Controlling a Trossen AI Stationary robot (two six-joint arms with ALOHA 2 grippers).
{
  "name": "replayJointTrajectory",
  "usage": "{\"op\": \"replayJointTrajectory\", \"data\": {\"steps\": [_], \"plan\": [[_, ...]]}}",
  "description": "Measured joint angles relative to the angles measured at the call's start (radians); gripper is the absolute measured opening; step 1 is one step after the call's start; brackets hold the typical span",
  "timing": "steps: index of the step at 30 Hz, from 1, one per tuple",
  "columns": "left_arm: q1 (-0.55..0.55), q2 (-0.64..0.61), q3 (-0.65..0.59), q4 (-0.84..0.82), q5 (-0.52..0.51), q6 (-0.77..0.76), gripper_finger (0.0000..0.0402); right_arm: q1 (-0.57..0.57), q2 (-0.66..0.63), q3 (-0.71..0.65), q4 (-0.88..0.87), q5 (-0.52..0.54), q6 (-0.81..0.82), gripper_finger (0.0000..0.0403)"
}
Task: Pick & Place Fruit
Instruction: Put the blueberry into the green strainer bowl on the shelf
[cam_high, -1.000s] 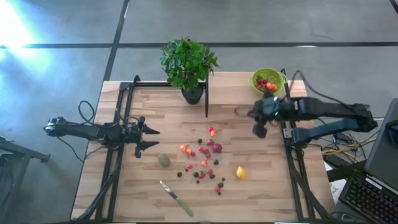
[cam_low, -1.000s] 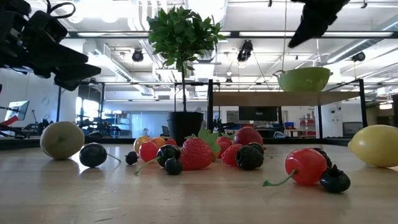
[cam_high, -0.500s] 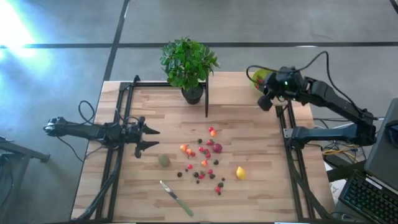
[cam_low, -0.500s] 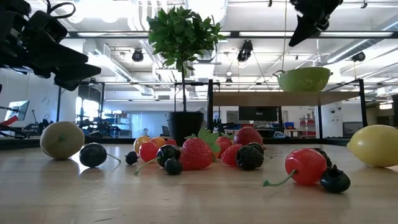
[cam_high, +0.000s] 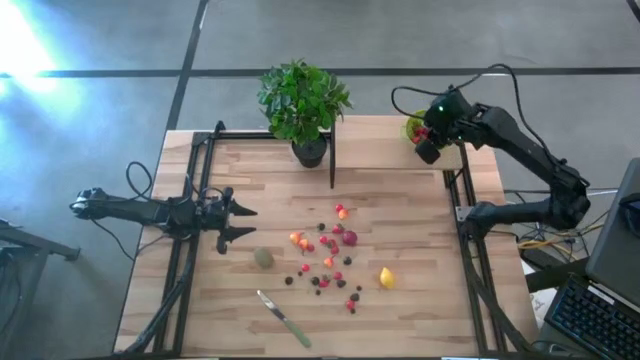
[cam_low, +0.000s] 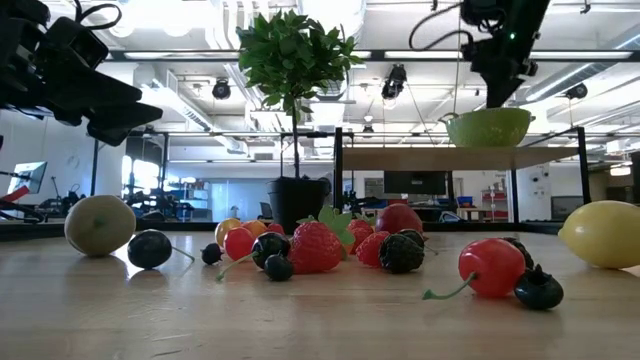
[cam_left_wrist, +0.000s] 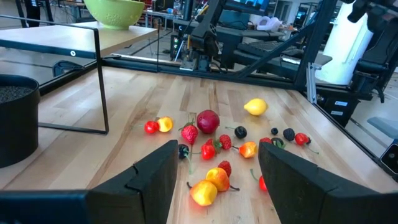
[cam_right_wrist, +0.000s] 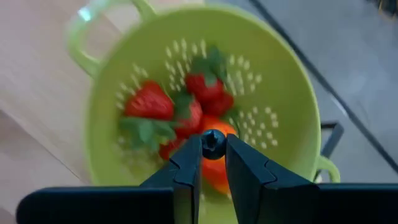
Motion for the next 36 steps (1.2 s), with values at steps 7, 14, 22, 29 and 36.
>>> {"op": "replayJointTrajectory", "data": {"steps": [7, 14, 22, 29, 36], "plan": [[0.000, 0.000, 0.000, 0.000, 0.000, 0.000, 0.0229, -0.050, 0.045, 0.007, -0.073, 0.000, -0.001, 0.0053], [0.000, 0.000, 0.000, 0.000, 0.000, 0.000, 0.0229, -0.084, 0.044, 0.004, -0.088, 0.000, -0.002, 0.0058], [0.000, 0.000, 0.000, 0.000, 0.000, 0.000, 0.0229, -0.086, 0.044, 0.004, -0.091, 0.001, 0.024, 0.0082], [0.000, 0.000, 0.000, 0.000, 0.000, 0.000, 0.0229, -0.086, 0.044, 0.004, -0.089, 0.003, 0.026, 0.0131], [0.000, 0.000, 0.000, 0.000, 0.000, 0.000, 0.0229, -0.086, 0.044, 0.004, -0.085, 0.003, 0.018, 0.0185]]}}
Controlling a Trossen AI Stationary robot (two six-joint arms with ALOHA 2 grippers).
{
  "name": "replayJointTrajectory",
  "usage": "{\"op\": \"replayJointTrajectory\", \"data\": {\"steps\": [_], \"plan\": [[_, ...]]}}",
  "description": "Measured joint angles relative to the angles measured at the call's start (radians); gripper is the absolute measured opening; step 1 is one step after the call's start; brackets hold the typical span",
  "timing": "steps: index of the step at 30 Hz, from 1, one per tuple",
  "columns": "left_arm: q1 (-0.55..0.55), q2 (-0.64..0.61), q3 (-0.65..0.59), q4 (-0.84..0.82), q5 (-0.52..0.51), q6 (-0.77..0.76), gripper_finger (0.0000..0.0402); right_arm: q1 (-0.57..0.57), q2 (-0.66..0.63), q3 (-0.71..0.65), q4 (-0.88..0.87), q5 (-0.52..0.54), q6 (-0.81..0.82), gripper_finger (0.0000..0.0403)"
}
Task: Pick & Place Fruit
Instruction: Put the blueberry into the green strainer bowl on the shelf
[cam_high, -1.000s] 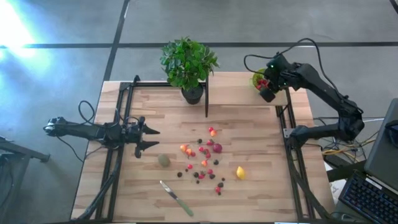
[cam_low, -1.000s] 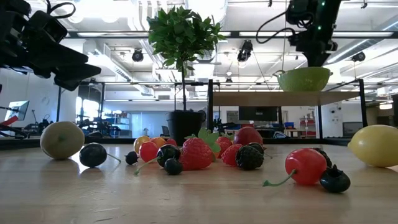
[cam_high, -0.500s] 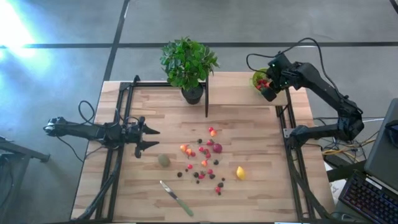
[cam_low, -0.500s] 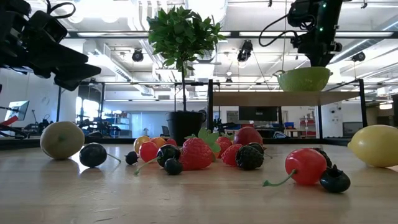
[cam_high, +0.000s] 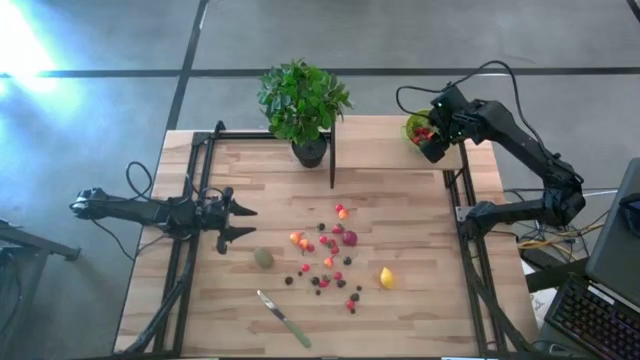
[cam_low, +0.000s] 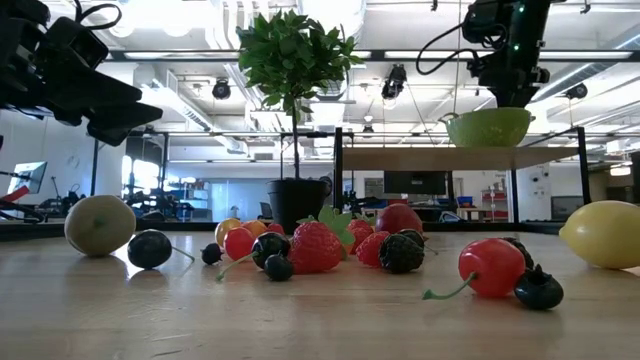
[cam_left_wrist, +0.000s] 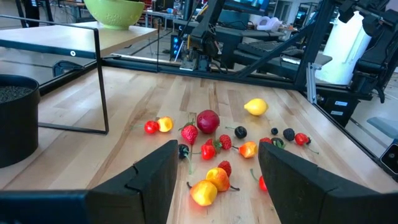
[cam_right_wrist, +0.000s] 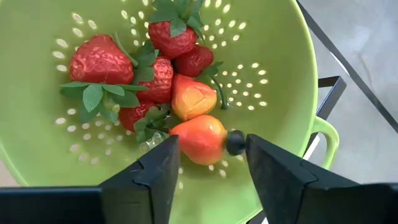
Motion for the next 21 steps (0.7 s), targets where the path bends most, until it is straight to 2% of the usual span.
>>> {"op": "replayJointTrajectory", "data": {"steps": [7, 14, 21], "plan": [[0.000, 0.000, 0.000, 0.000, 0.000, 0.000, 0.0229, 0.000, -0.005, 0.000, 0.006, 0.000, -0.025, 0.0211], [0.000, 0.000, 0.000, 0.000, 0.000, 0.000, 0.0229, 0.001, -0.054, -0.001, 0.058, -0.013, -0.042, 0.0201], [0.000, 0.000, 0.000, 0.000, 0.000, 0.000, 0.0229, 0.014, -0.150, -0.001, 0.192, -0.248, -0.050, 0.0174]]}}
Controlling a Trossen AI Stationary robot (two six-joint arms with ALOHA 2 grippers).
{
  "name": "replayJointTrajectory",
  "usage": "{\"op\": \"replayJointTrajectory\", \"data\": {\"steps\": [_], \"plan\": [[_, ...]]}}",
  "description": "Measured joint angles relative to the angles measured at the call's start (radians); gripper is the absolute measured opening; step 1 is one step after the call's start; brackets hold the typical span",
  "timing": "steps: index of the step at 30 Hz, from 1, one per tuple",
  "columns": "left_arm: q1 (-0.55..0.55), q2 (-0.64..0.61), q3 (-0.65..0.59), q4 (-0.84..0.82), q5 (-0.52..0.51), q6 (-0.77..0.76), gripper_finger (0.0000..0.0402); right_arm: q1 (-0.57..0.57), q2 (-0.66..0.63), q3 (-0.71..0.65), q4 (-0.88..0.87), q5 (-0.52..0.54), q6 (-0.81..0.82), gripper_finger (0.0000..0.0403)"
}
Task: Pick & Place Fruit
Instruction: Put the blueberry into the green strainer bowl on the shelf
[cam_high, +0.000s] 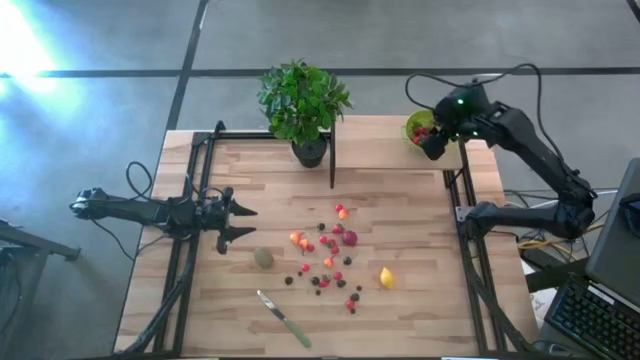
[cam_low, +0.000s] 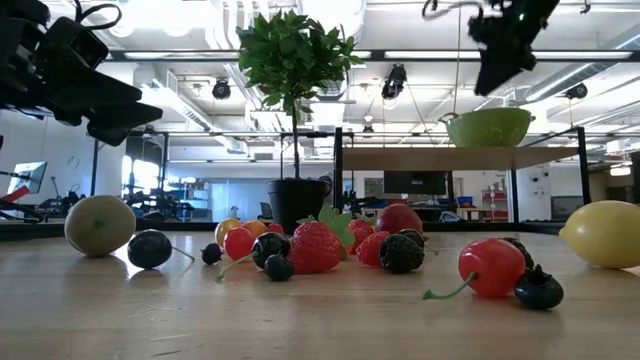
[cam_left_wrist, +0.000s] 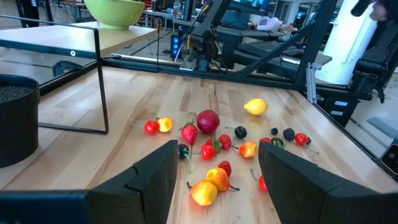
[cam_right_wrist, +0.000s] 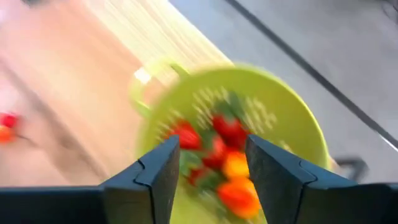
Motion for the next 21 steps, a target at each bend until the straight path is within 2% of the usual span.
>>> {"op": "replayJointTrajectory", "data": {"steps": [9, 21], "plan": [[0.000, 0.000, 0.000, 0.000, 0.000, 0.000, 0.0229, 0.115, -0.101, 0.000, 0.096, -0.195, 0.031, 0.0132], [0.000, 0.000, 0.000, 0.000, 0.000, 0.000, 0.0229, 0.469, -0.109, -0.011, 0.113, -0.190, 0.133, 0.0097]]}}
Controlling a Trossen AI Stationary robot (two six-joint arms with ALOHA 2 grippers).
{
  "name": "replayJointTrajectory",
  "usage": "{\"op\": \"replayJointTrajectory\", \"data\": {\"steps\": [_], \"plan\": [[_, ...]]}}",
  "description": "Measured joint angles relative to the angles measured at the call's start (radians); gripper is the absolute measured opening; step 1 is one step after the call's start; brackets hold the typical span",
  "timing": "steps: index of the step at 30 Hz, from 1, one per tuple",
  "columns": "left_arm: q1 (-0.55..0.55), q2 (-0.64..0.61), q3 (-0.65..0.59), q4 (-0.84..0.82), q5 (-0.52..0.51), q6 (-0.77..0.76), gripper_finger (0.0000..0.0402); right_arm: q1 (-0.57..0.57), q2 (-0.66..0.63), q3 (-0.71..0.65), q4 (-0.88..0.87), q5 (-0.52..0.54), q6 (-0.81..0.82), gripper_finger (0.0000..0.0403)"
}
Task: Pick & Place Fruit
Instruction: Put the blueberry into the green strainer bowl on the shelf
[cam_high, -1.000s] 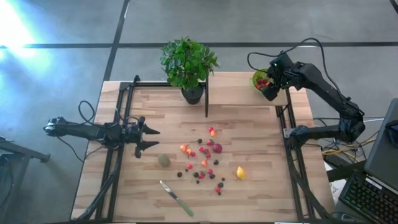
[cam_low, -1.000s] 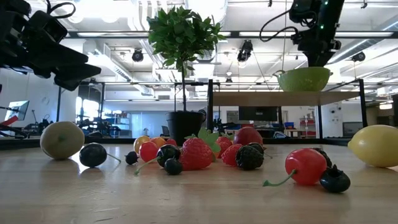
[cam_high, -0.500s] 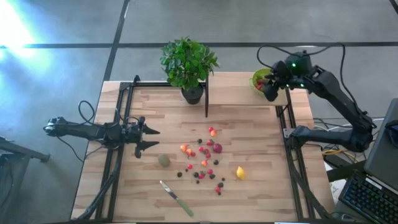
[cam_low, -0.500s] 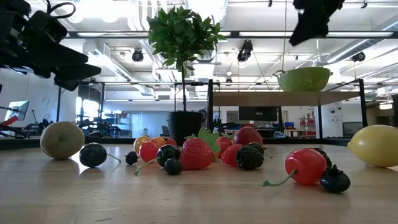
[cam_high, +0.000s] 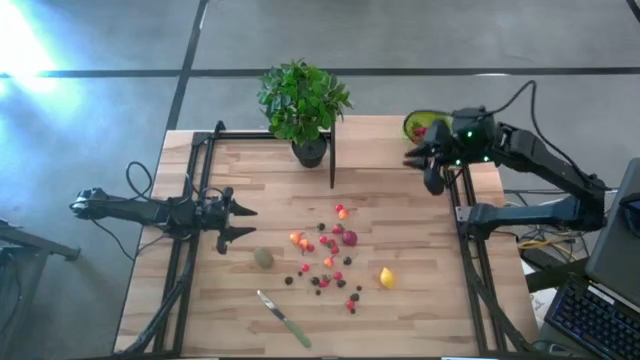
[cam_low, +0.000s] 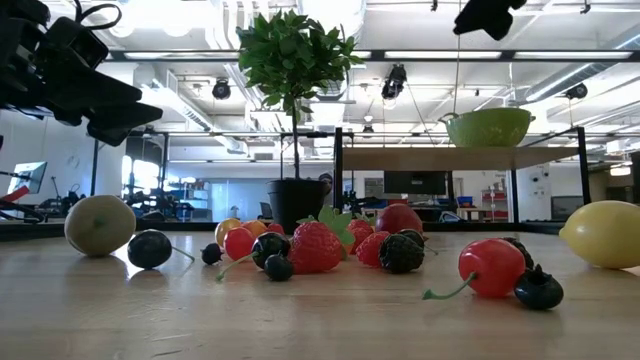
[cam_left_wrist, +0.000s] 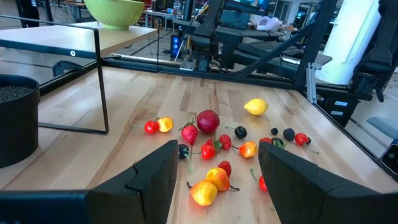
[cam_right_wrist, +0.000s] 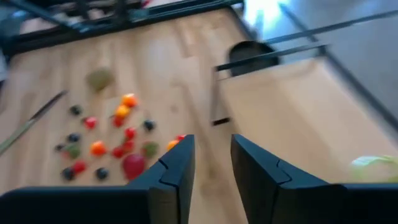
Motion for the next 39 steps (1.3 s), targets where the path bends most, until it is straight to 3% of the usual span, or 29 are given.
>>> {"op": "replayJointTrajectory", "data": {"steps": [3, 13, 19, 39], "plan": [[0.000, 0.000, 0.000, 0.000, 0.000, 0.000, 0.0229, 0.098, 0.017, -0.009, 0.006, 0.008, 0.035, 0.0090], [0.000, 0.000, 0.000, 0.000, 0.000, 0.000, 0.0229, 0.399, 0.117, -0.025, 0.034, 0.213, 0.111, 0.0065], [0.000, 0.000, 0.000, 0.000, 0.000, 0.000, 0.0229, 0.539, 0.216, -0.030, 0.120, 0.221, 0.109, 0.0055], [0.000, 0.000, 0.000, 0.000, 0.000, 0.000, 0.0229, 0.764, 0.600, -0.023, 0.244, 0.222, 0.053, 0.0039]]}}
